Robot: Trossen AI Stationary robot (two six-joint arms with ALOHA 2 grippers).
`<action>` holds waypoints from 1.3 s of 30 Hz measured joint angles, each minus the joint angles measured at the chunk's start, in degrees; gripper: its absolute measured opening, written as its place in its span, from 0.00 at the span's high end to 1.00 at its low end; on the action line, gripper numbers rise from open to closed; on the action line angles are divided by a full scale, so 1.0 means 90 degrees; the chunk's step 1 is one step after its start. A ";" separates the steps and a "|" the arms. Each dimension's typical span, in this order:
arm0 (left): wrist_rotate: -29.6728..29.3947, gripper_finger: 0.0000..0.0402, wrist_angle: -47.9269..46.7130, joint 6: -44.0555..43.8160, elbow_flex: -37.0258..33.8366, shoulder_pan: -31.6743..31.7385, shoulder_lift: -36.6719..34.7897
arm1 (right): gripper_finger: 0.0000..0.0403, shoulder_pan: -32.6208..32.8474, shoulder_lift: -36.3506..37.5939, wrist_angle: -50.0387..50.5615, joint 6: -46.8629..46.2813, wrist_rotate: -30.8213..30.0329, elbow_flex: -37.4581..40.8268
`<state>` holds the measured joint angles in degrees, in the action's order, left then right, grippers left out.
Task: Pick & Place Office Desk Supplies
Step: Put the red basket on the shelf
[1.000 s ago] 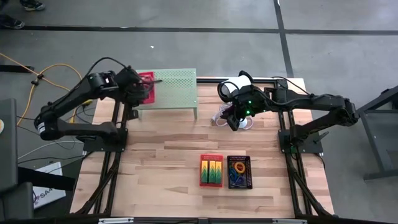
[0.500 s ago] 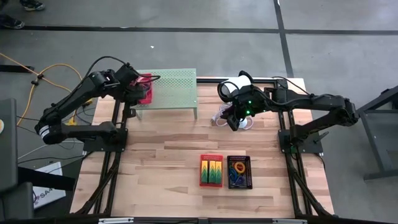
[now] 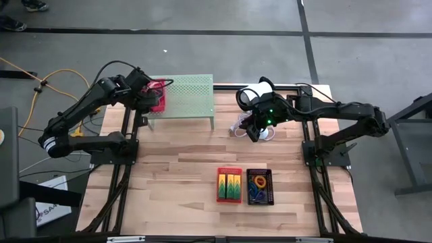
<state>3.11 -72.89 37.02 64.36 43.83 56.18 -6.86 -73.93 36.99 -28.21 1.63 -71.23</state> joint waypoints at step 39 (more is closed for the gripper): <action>-0.0163 0.80 0.0156 0.0272 -0.0217 0.0000 -0.0007 | 0.75 0.0001 0.0000 0.0000 0.0000 0.0000 0.0001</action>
<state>1.65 -71.48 39.46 62.41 43.83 56.12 -6.85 -73.93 36.99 -28.21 1.63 -71.22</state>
